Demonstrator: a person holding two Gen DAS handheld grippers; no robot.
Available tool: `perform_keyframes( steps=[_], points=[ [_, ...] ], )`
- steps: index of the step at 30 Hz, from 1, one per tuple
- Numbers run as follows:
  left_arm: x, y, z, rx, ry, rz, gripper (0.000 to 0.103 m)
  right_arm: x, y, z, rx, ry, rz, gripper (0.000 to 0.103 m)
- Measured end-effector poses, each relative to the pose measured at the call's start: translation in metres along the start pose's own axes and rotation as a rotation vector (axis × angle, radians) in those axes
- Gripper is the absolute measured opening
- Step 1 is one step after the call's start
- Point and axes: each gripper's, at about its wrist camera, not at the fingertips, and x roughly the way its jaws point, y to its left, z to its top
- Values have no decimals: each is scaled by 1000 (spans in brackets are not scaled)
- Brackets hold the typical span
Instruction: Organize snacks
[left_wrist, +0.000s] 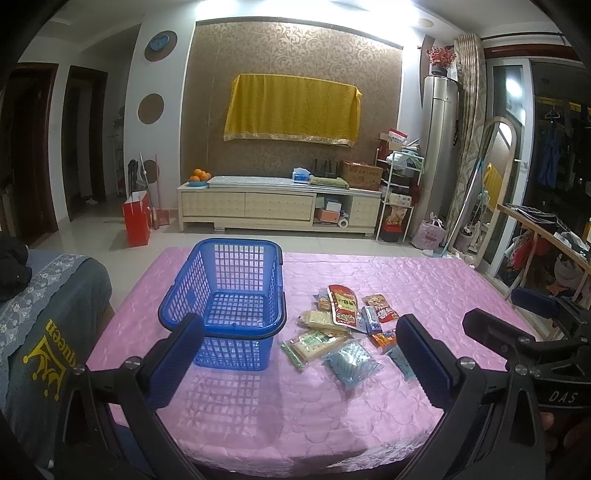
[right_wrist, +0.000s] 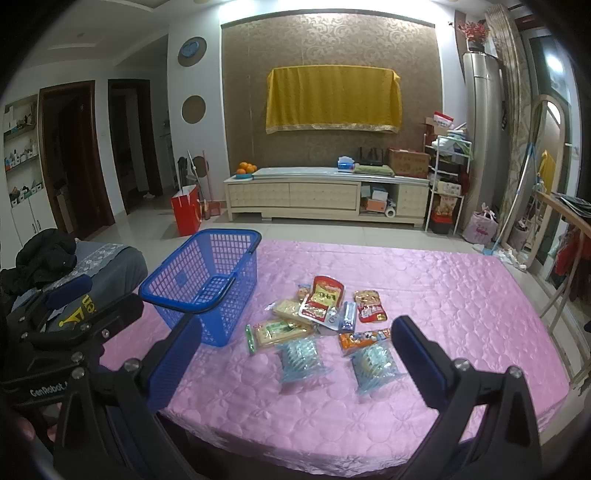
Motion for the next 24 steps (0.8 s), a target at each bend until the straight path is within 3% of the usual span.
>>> perform_keyframes(
  steps=[13,20,24],
  points=[
    [0,-4,5,12,5,-10,103,1,-3,12,11,7,0,103],
    [11,-17,22,32,12,-35,103,-2,-19,26,-12,-50,-45,103],
    [27,-30,30,49,39,-69,103,6,-34,32,-23,-26,-79,103]
  ],
)
